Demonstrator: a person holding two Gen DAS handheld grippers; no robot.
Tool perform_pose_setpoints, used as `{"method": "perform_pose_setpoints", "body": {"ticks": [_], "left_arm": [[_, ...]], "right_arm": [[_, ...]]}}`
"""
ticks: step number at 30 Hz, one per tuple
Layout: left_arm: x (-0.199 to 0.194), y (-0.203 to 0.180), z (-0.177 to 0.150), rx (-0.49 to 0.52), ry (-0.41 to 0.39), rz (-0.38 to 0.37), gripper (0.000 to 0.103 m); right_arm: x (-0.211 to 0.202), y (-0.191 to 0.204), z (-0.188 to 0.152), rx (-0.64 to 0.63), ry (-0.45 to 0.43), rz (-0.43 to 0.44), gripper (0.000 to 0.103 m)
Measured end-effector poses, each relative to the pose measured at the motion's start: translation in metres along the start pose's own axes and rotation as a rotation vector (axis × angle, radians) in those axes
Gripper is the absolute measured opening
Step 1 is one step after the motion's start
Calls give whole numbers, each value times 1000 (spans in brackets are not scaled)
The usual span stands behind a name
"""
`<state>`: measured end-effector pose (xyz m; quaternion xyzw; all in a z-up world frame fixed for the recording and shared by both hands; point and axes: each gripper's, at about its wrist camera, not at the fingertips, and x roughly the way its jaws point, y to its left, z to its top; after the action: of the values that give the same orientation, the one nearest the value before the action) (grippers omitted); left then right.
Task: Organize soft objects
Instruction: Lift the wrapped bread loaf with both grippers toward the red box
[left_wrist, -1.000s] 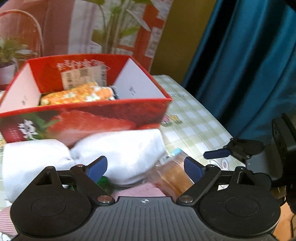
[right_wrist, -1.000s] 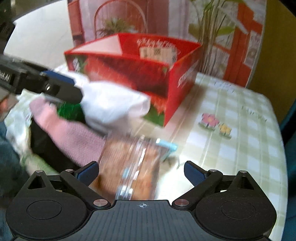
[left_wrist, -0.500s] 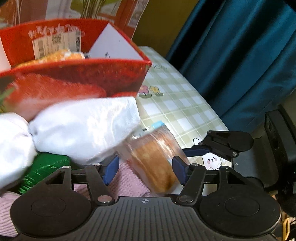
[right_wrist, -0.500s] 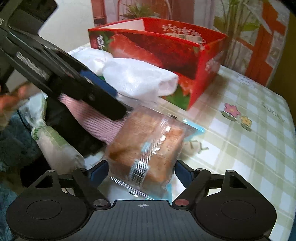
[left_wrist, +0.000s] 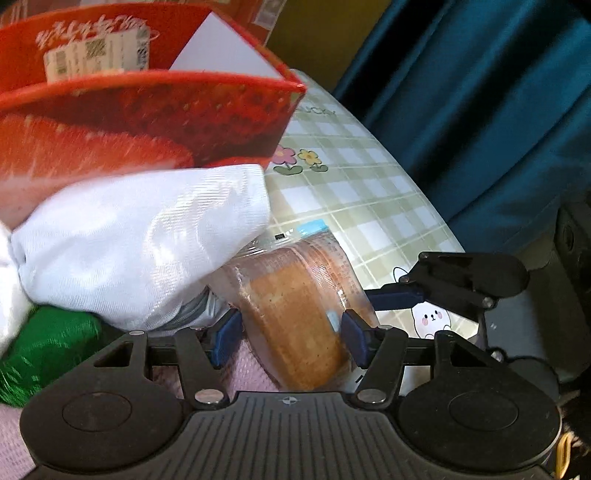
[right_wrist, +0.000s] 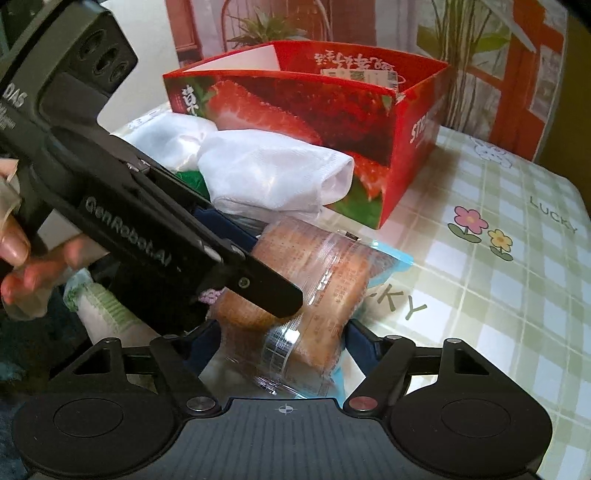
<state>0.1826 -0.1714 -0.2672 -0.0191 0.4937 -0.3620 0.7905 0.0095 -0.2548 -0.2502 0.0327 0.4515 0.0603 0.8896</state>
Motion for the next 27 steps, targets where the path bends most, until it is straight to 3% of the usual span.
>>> {"method": "perform_pose_setpoints", "body": {"ticks": [10,27], "left_arm": [[-22,-6,10,-18,-90,-61,61],[-71,-31,27,45,-241,-127,61]], "right_arm": [[-28,0,17,3,-45,-63,62],[-74,7,39,-27,-94,-133,60]]}}
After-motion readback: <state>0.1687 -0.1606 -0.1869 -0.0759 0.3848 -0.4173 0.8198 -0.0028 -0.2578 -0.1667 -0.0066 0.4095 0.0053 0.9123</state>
